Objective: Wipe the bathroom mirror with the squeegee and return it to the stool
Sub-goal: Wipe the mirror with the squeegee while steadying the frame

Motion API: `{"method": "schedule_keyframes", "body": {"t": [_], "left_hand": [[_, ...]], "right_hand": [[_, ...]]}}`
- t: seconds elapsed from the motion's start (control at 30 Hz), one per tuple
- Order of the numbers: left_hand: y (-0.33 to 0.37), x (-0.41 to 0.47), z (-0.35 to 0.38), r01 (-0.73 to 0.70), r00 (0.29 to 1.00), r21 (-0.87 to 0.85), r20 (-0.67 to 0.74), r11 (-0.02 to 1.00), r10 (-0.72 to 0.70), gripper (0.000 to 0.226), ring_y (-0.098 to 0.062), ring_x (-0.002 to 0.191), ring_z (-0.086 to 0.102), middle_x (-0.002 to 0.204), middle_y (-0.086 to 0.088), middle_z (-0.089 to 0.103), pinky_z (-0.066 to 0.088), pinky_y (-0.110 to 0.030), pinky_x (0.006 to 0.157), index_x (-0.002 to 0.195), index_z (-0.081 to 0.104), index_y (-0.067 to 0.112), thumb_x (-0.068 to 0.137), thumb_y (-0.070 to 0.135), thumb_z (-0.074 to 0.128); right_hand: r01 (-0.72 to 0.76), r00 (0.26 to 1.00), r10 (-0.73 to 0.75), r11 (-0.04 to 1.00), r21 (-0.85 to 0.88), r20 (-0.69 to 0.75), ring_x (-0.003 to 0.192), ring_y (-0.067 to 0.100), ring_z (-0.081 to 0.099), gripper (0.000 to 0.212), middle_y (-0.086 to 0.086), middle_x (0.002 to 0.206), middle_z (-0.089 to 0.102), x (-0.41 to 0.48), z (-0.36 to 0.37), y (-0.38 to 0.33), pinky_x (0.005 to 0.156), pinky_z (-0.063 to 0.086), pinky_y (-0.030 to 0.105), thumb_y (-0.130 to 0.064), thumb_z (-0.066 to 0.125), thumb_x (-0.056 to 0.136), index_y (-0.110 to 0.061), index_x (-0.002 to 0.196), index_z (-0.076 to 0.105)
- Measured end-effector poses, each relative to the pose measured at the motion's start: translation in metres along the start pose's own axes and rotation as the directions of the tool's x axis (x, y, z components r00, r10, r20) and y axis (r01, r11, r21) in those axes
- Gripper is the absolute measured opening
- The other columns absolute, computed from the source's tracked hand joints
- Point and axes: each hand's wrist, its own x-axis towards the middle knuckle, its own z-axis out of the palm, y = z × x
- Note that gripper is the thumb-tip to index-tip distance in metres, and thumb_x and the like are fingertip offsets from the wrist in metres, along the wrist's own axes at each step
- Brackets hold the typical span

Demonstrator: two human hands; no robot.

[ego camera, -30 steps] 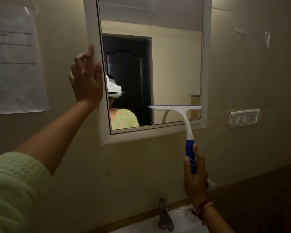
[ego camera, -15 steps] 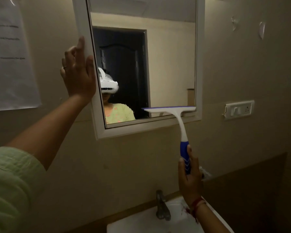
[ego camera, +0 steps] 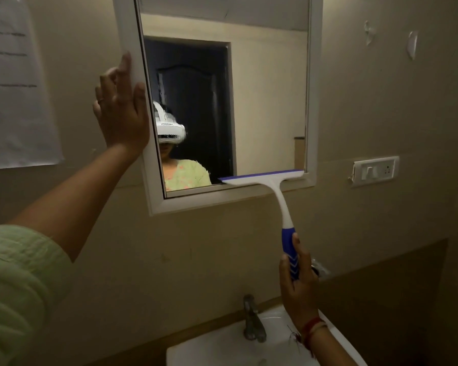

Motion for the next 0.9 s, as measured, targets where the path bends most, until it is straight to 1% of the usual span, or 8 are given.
{"method": "schedule_keyframes", "body": {"t": [0.1,0.23,0.4,0.63,0.7,0.77,0.83,0.9], "left_hand": [[0.002,0.000,-0.002,-0.002,1.000,0.008,0.012,1.000,0.002,0.046,-0.027,0.118,0.042,0.133,-0.013,0.043,0.034,-0.038,0.091,0.142,0.026,0.026,0.098,0.038,0.029],[0.000,0.000,-0.002,0.002,1.000,-0.015,0.017,1.000,-0.002,0.045,-0.031,0.116,0.042,0.131,-0.015,0.044,0.034,-0.044,0.091,0.141,0.029,0.027,0.097,0.034,0.033],[0.000,0.001,-0.002,-0.027,1.000,-0.041,0.007,0.999,0.027,0.044,-0.030,0.112,0.044,0.126,-0.014,0.047,0.034,-0.046,0.089,0.140,0.030,0.026,0.097,0.033,0.032],[0.003,0.000,-0.005,-0.060,0.998,-0.077,-0.003,0.995,0.060,0.047,-0.025,0.099,0.050,0.117,-0.012,0.053,0.039,-0.042,0.080,0.140,0.030,0.023,0.096,0.034,0.023],[0.004,0.000,-0.006,-0.059,0.998,-0.088,-0.004,0.994,0.059,0.046,-0.025,0.097,0.052,0.115,-0.012,0.054,0.042,-0.042,0.079,0.140,0.032,0.020,0.096,0.032,0.025],[0.005,0.000,-0.008,-0.055,0.998,-0.091,-0.002,0.994,0.055,0.044,-0.025,0.098,0.052,0.116,-0.013,0.055,0.042,-0.042,0.079,0.139,0.033,0.019,0.096,0.029,0.028],[0.006,0.000,-0.008,-0.057,0.998,-0.095,-0.004,0.994,0.057,0.044,-0.025,0.099,0.052,0.117,-0.012,0.054,0.042,-0.042,0.081,0.139,0.033,0.019,0.096,0.028,0.030],[0.005,0.000,-0.006,-0.064,0.998,-0.089,-0.010,0.994,0.064,0.045,-0.024,0.100,0.051,0.118,-0.011,0.054,0.040,-0.040,0.081,0.139,0.032,0.021,0.096,0.031,0.026]], "right_hand": [[-0.028,0.997,0.037,0.992,0.127,-0.069,0.063,0.001,0.057,0.046,-0.011,0.095,0.056,0.002,-0.003,-0.021,0.052,0.048,0.010,-0.023,0.047,0.086,-0.032,0.130,0.039],[0.045,0.969,0.030,0.954,0.297,-0.244,0.055,0.011,0.054,0.041,0.001,0.079,0.060,0.033,-0.008,-0.073,0.047,0.048,0.018,-0.042,0.051,0.087,-0.041,0.126,0.039],[0.141,0.983,-0.094,0.940,0.311,-0.160,0.070,0.020,0.053,0.044,0.022,0.108,0.057,0.106,-0.011,-0.128,0.049,0.046,0.012,-0.047,0.048,0.083,-0.044,0.126,0.038],[0.353,0.933,-0.322,0.909,0.223,-0.162,0.074,0.000,0.054,0.050,0.014,0.120,0.055,0.191,0.021,-0.177,0.060,0.050,0.012,-0.032,0.043,0.091,-0.029,0.139,0.031],[0.386,0.919,-0.352,0.892,0.233,-0.176,0.083,0.003,0.057,0.049,0.001,0.117,0.057,0.212,0.032,-0.193,0.070,0.053,0.022,-0.025,0.046,0.092,-0.026,0.139,0.033],[0.423,0.903,-0.386,0.876,0.231,-0.186,0.093,0.009,0.059,0.047,-0.015,0.110,0.055,0.231,0.042,-0.209,0.077,0.051,0.019,-0.018,0.048,0.093,-0.023,0.138,0.035],[0.442,0.893,-0.403,0.866,0.232,-0.199,0.096,0.011,0.059,0.046,-0.005,0.113,0.060,0.246,0.051,-0.223,0.076,0.049,0.010,-0.015,0.048,0.093,-0.019,0.137,0.036],[0.447,0.891,-0.398,0.852,0.273,-0.217,0.088,-0.002,0.059,0.044,0.000,0.108,0.061,0.257,0.061,-0.236,0.069,0.047,0.004,-0.012,0.048,0.093,-0.014,0.136,0.038]]}}
